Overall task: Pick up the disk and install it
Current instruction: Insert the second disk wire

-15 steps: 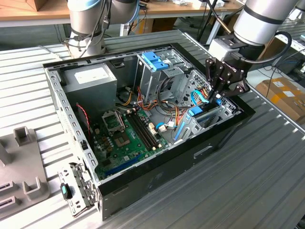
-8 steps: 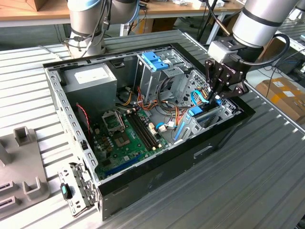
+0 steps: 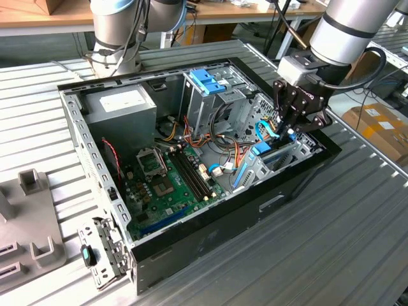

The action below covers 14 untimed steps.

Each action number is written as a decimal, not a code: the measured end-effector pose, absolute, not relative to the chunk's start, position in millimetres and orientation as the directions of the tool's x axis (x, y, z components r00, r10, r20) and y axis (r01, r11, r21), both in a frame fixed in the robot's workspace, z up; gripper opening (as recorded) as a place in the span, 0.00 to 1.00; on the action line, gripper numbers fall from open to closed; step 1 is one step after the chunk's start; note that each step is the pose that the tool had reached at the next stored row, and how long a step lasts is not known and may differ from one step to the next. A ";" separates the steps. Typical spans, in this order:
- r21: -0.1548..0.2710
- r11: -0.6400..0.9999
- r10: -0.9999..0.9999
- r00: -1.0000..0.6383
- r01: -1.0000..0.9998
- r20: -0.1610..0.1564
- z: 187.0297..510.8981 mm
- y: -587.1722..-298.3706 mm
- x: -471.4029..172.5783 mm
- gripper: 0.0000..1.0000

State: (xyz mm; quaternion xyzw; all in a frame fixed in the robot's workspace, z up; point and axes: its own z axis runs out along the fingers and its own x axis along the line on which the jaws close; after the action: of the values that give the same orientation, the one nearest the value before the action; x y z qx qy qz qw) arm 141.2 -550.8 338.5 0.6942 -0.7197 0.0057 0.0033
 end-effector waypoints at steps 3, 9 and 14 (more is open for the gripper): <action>-0.004 0.036 -0.999 -0.036 -0.999 0.014 339.0 -550.9 141.2 0.30; -0.004 0.036 -0.999 -0.036 -0.999 0.014 357.1 -550.7 141.2 0.30; -0.004 0.036 -0.999 -0.036 -0.999 0.014 367.0 -550.6 140.6 0.30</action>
State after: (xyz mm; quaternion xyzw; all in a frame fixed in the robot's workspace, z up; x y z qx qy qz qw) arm 140.6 -550.6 367.0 0.6942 -0.7197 0.0062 0.0035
